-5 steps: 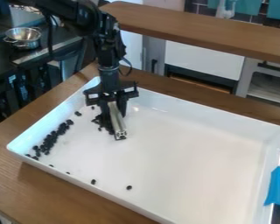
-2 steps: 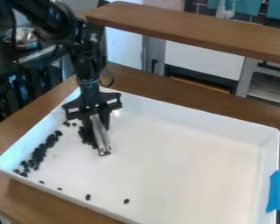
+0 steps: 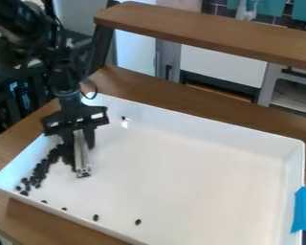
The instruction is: Sweep into pile
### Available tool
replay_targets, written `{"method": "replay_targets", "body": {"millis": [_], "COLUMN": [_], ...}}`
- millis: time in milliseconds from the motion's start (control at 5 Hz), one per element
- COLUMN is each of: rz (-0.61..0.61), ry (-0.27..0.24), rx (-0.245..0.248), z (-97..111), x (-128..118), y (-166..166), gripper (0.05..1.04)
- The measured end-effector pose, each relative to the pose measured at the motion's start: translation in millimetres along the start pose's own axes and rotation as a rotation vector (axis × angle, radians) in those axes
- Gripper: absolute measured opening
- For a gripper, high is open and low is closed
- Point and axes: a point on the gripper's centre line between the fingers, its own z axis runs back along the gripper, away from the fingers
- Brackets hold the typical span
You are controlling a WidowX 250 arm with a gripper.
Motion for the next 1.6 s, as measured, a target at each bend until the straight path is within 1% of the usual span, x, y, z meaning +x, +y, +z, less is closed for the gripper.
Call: {"method": "replay_targets", "body": {"millis": [200, 400, 600, 800, 1000, 1200, 1400, 1600], "rz": [-0.118, -0.208, -0.221, -0.199, -0.216, -0.208, -0.249, -0.267], "ry": [-0.069, -0.113, -0.037, 0.021, 0.049, 0.051, 0.015, -0.045], "rx": [0.045, 0.037, -0.044, -0.141, -0.158, -0.155, -0.139, -0.149], "z": [3.1, 5.4, 15.6, 40.0, 59.4, 61.5, 48.5, 37.7], "x": [0.6, -1.2, -14.1, -34.8, -70.4, -100.5, -138.2, -148.6], "y": [10.2, 11.9, 2.6, -29.1, -72.4, -100.7, -126.1, -138.8], "gripper": [0.381, 0.381, 0.381, 0.381, 0.381, 0.381, 0.381, 0.381]}}
